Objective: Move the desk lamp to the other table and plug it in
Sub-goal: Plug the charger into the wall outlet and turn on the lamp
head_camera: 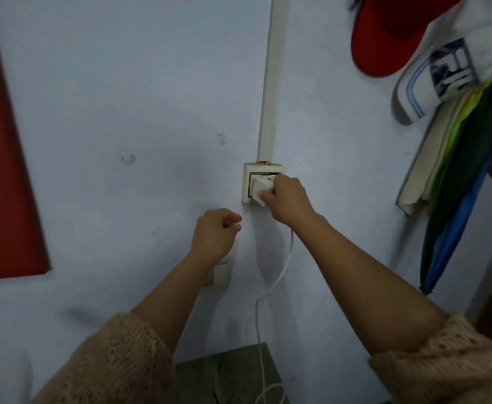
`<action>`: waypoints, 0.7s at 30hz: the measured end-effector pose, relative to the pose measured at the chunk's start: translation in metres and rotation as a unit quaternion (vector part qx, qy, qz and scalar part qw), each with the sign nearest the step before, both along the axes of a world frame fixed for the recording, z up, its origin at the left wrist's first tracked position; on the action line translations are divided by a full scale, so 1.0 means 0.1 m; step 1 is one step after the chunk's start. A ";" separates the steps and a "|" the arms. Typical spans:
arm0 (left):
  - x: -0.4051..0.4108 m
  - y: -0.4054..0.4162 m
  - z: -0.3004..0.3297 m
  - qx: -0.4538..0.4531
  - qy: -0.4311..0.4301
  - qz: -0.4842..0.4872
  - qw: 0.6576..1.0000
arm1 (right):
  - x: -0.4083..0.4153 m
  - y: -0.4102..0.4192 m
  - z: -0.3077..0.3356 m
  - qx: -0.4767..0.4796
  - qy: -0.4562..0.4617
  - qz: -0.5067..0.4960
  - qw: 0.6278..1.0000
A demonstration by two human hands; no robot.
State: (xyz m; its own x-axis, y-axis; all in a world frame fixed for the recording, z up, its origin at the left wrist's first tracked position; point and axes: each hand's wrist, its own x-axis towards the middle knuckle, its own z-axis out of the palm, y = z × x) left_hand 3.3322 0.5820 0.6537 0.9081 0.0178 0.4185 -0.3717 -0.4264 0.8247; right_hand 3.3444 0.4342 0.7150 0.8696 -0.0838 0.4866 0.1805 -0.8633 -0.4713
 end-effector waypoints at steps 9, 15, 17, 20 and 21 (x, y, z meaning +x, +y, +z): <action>0.06 0.13 -0.09 -0.011 0.013 -0.003 1.000 | 0.17 0.22 0.10 -0.010 -0.002 -0.033 0.999; 0.03 0.14 -0.20 -0.016 0.035 -0.015 0.999 | 0.13 0.24 0.13 -0.009 0.007 -0.035 0.999; -0.04 0.14 -0.30 -0.010 0.052 -0.030 0.998 | 0.05 0.18 0.11 0.034 0.027 -0.014 0.999; -0.15 0.16 -0.50 0.036 0.086 -0.060 0.994 | -0.11 0.02 -0.04 0.139 0.013 0.010 0.990; -0.20 0.15 -0.59 0.045 0.106 -0.082 0.990 | -0.17 -0.06 -0.19 0.164 -0.003 0.002 0.986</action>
State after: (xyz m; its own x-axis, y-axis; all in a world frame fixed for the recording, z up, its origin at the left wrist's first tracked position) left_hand 3.3120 0.5974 0.5950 0.9634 -0.1658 0.2107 -0.2641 -0.4508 0.8527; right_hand 3.3273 0.4281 0.6958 0.8677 -0.2341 0.4386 0.1869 -0.6638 -0.7241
